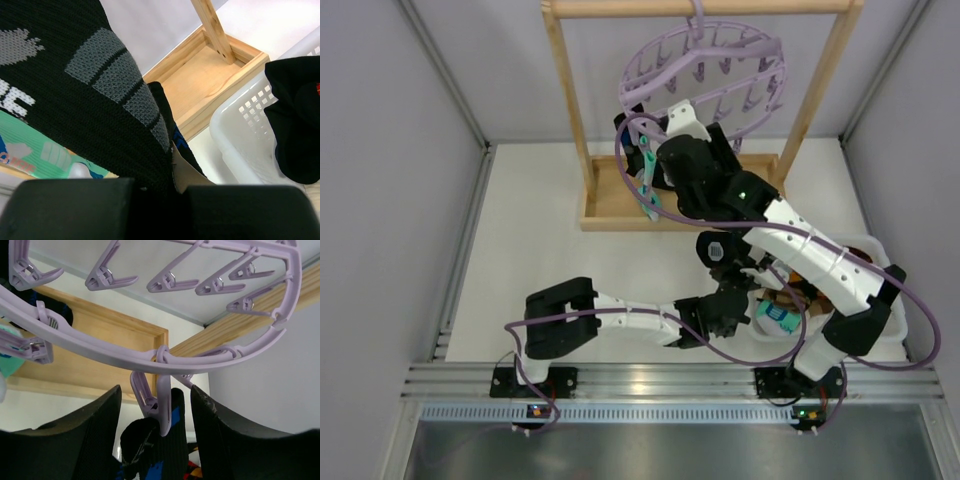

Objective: Remove the socks clipped to the hanger

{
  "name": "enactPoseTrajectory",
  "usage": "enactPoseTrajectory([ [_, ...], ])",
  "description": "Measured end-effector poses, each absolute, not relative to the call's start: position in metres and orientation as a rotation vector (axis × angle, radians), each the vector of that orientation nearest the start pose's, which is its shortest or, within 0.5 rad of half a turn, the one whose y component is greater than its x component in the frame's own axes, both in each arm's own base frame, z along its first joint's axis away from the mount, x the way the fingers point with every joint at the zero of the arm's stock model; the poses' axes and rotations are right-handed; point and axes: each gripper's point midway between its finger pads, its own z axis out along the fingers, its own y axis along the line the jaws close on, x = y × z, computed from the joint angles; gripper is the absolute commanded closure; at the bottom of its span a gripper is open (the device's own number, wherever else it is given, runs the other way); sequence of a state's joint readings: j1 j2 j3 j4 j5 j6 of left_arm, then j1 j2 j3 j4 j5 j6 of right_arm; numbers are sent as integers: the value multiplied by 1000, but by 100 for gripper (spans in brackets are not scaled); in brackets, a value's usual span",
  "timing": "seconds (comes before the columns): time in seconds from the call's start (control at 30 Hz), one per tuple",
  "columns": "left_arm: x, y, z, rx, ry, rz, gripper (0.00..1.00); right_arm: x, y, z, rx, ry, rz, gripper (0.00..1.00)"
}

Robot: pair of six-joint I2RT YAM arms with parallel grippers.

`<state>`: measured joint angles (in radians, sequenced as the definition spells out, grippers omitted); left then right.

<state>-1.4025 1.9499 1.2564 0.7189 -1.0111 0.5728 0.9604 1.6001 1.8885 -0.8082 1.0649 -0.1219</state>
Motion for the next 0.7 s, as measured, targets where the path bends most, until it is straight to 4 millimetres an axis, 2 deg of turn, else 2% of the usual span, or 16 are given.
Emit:
enactPoseTrajectory([
  [0.17,240,-457,223,696,1388,113,100,340,205,385,-384,1776,-596,48],
  [0.2,240,-456,224,694,1387,111,100,341,205,384,-379,1771,-603,53],
  [0.37,239,-456,229,689,1384,103,100,345,205,381,-364,1746,-639,61],
  [0.7,239,-455,228,689,1385,103,100,348,206,389,-330,1714,-652,98],
])
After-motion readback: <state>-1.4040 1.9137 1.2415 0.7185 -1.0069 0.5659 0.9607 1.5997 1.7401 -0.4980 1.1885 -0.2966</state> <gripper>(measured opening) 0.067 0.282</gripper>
